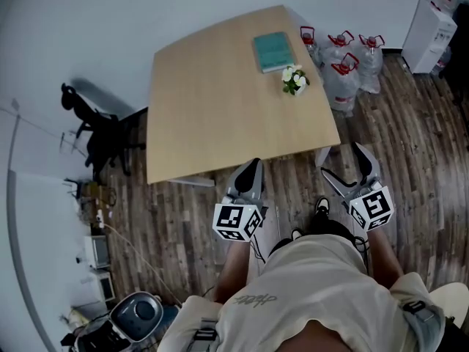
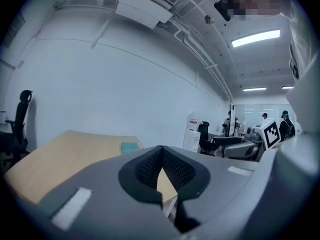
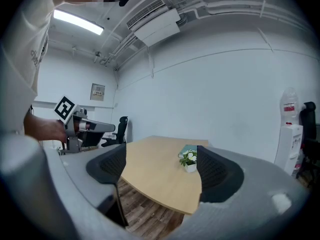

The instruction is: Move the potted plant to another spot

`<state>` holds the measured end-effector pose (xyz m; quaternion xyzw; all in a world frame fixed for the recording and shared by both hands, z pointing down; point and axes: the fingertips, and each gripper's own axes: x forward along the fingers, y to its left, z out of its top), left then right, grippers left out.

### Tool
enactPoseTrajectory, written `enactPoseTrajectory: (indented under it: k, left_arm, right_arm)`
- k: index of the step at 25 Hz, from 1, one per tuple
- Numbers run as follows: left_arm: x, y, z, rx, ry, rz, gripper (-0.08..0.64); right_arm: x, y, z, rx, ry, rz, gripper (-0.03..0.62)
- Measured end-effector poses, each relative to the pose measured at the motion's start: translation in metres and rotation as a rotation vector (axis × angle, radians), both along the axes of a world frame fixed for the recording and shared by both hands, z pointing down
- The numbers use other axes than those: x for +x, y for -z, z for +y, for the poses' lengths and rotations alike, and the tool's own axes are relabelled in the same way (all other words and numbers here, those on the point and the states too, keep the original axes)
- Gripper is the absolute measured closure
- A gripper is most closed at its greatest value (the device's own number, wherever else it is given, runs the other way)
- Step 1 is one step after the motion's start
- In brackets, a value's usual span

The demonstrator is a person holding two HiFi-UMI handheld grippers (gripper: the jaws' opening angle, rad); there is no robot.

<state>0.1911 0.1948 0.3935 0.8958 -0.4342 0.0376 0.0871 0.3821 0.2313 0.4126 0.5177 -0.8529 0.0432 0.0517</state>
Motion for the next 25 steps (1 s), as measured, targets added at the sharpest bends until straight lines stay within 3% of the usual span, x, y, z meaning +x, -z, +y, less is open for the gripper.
enactPoseTrajectory:
  k: [6, 13, 20, 25]
  left_arm:
    - [0.032, 0.011, -0.035, 0.011, -0.006, -0.009, 0.544]
    - [0.074, -0.013, -0.054, -0.052, -0.027, -0.034, 0.543]
    - [0.092, -0.013, -0.073, -0.048, -0.036, -0.041, 0.543]
    - [0.073, -0.016, -0.095, -0.059, -0.013, -0.034, 0.543]
  right_arm:
    - [0.032, 0.003, -0.034, 0.018, -0.008, -0.058, 0.156]
    - [0.073, -0.025, -0.063, -0.014, -0.007, 0.010, 0.155]
    - [0.068, -0.045, -0.083, -0.072, 0.052, -0.028, 0.155]
    - [0.043, -0.046, -0.114, -0.074, 0.118, 0.019, 0.155]
